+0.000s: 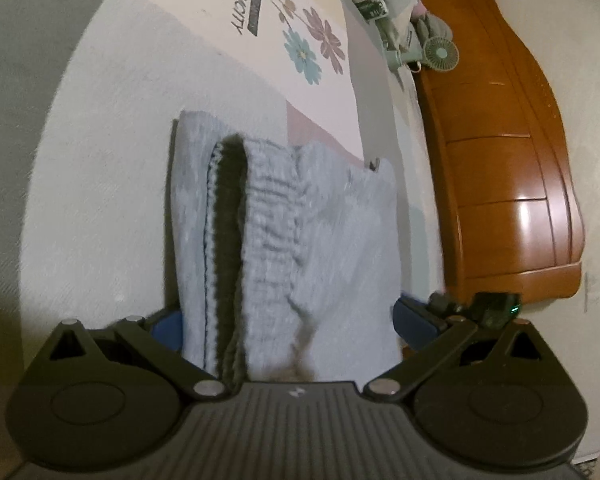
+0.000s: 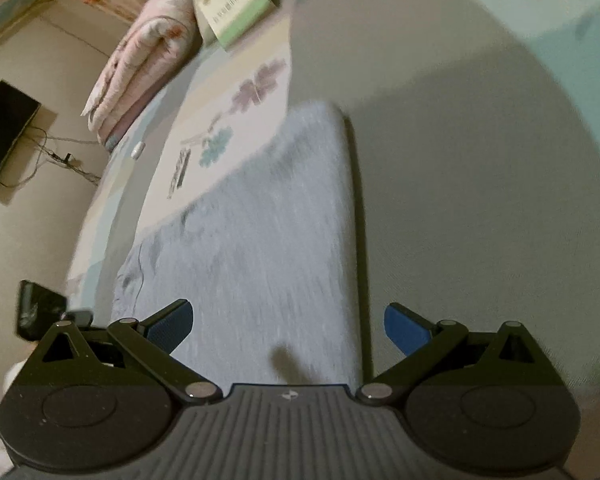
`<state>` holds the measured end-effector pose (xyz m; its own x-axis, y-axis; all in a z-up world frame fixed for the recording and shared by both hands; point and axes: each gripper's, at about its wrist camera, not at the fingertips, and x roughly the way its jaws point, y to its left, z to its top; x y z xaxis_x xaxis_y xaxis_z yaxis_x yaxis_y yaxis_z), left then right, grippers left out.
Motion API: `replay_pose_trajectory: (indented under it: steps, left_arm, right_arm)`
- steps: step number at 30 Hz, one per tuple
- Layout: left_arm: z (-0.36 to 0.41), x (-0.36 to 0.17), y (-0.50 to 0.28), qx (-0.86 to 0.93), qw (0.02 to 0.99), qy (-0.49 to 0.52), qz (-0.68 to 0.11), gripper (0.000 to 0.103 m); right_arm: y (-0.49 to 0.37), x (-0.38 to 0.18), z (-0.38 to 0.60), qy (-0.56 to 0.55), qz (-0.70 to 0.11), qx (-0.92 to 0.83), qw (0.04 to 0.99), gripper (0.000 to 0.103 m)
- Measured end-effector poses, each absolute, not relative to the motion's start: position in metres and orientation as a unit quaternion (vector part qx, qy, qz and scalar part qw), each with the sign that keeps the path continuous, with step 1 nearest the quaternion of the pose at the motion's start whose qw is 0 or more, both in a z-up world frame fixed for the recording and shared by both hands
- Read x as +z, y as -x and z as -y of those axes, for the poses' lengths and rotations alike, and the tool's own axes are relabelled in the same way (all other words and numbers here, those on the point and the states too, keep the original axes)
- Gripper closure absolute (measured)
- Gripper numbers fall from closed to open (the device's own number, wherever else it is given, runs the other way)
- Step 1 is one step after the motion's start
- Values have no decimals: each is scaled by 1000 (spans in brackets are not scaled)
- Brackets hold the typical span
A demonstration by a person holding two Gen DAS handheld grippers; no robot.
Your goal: Fold clothes
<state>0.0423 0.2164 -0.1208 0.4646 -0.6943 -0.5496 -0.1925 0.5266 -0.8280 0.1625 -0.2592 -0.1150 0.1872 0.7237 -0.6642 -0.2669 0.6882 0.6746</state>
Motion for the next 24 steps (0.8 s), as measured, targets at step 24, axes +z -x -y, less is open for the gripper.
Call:
replay_pose_trajectory:
  steps: [24]
  left_arm:
    - [-207,-125,-66,-213,708,454,-498,2]
  right_arm:
    - [-200,-141,236,-304,-558,420,648,0]
